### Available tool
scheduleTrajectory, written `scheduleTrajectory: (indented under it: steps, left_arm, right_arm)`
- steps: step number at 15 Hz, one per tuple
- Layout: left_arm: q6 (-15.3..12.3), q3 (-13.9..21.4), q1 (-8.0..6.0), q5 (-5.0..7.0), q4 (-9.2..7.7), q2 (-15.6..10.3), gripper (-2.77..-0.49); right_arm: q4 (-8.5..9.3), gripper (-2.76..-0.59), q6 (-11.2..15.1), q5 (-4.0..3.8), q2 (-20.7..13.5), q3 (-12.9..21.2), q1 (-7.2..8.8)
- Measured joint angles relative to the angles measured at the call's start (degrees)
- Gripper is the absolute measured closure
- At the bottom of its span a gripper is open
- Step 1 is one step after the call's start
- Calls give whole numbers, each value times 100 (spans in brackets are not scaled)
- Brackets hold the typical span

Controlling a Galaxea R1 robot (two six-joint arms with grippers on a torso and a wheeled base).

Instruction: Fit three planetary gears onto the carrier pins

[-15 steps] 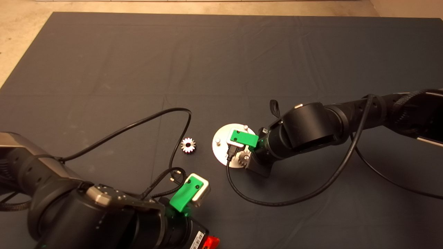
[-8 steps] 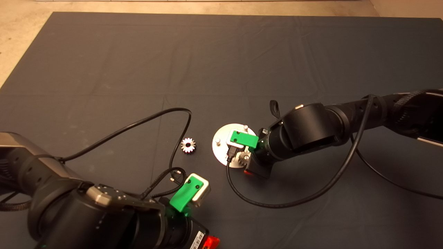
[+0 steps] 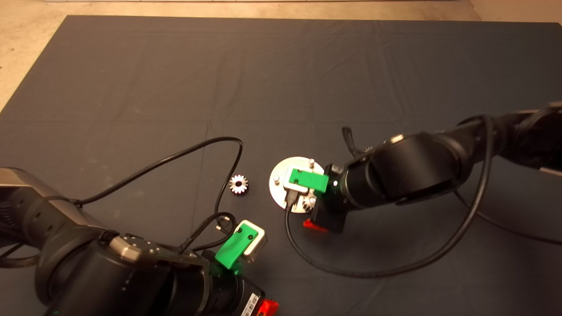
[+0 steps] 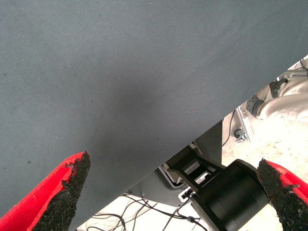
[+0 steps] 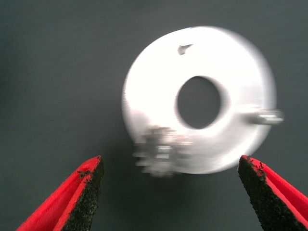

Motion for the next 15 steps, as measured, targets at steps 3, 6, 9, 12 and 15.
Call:
scheduleTrajectory:
  steps: [3,6,9,12,15]
  left_arm:
    - [0,0,0,0,0,-15,-250]
    - [0,0,-1,0,13,-10,-250]
    - [0,0,0,2,22,-15,-250]
    - [0,0,0,0,36,-10,-250]
    - [0,0,0,0,38,-8,-250]
  right_arm:
    - [-5,-205,66,117,-943,2,237]
    - [1,-205,102,155,-2099,-5,234]
    - [17,-205,102,336,-2574,-220,231]
    - [28,-205,103,692,-2613,-534,161]
    - [28,-205,102,976,-2571,-840,-89]
